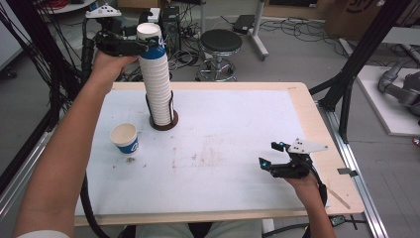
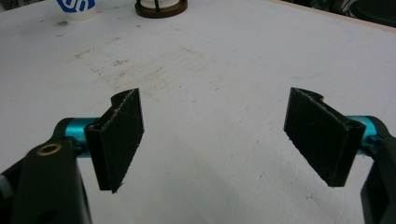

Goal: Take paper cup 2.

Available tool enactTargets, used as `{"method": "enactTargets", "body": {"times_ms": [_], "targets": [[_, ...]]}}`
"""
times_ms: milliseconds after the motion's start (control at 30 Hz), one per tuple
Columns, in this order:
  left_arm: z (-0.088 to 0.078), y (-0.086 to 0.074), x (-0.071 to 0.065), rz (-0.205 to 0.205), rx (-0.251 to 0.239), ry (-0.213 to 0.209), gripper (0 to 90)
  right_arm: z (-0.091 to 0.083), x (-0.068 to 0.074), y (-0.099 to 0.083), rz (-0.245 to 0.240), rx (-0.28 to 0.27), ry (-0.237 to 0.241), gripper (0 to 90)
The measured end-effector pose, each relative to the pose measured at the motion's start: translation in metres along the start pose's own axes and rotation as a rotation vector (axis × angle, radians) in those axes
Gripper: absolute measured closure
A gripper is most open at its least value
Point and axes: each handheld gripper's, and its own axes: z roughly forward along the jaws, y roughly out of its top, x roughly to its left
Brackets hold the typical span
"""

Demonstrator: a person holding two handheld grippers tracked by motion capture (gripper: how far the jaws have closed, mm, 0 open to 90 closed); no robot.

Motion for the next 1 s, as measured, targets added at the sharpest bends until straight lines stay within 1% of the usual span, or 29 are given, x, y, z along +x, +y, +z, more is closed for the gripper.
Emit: {"method": "enactTargets", "body": {"times_ms": [133, 300, 433, 600, 667, 767, 933, 1000], "targets": [[0.001, 0.000, -0.001, 0.017, -0.015, -0.016, 27.0, -0.002, -0.001, -0.001, 0.001, 0.001, -0.002, 20.5], [0.000, 0.003, 0.000, 0.022, -0.006, -0.018, 28.0, -0.003, -0.001, -0.002, 0.007, 0.000, -0.006, 20.5], [-0.003, 0.009, -0.001, 0.027, -0.018, -0.019, 28.4, -0.003, -0.001, -0.002, 0.001, -0.002, -0.004, 20.5], [-0.012, 0.024, -0.003, 0.023, -0.059, -0.026, 29.0, -0.002, -0.001, -0.001, 0.001, -0.002, -0.003, 20.5], [-0.016, 0.032, -0.004, 0.031, -0.067, -0.024, 29.1, -0.002, -0.001, -0.001, 0.002, 0.001, -0.001, 20.5], [-0.024, 0.044, -0.006, 0.033, -0.092, -0.030, 29.1, -0.002, 0.000, -0.001, 0.003, 0.000, -0.001, 20.5], [-0.034, 0.058, -0.008, 0.036, -0.120, -0.041, 29.2, -0.003, 0.001, -0.001, 0.007, -0.001, 0.001, 20.5], [-0.039, 0.063, -0.011, 0.047, -0.132, -0.046, 29.2, -0.003, 0.001, -0.001, 0.005, -0.004, 0.001, 20.5]]}}
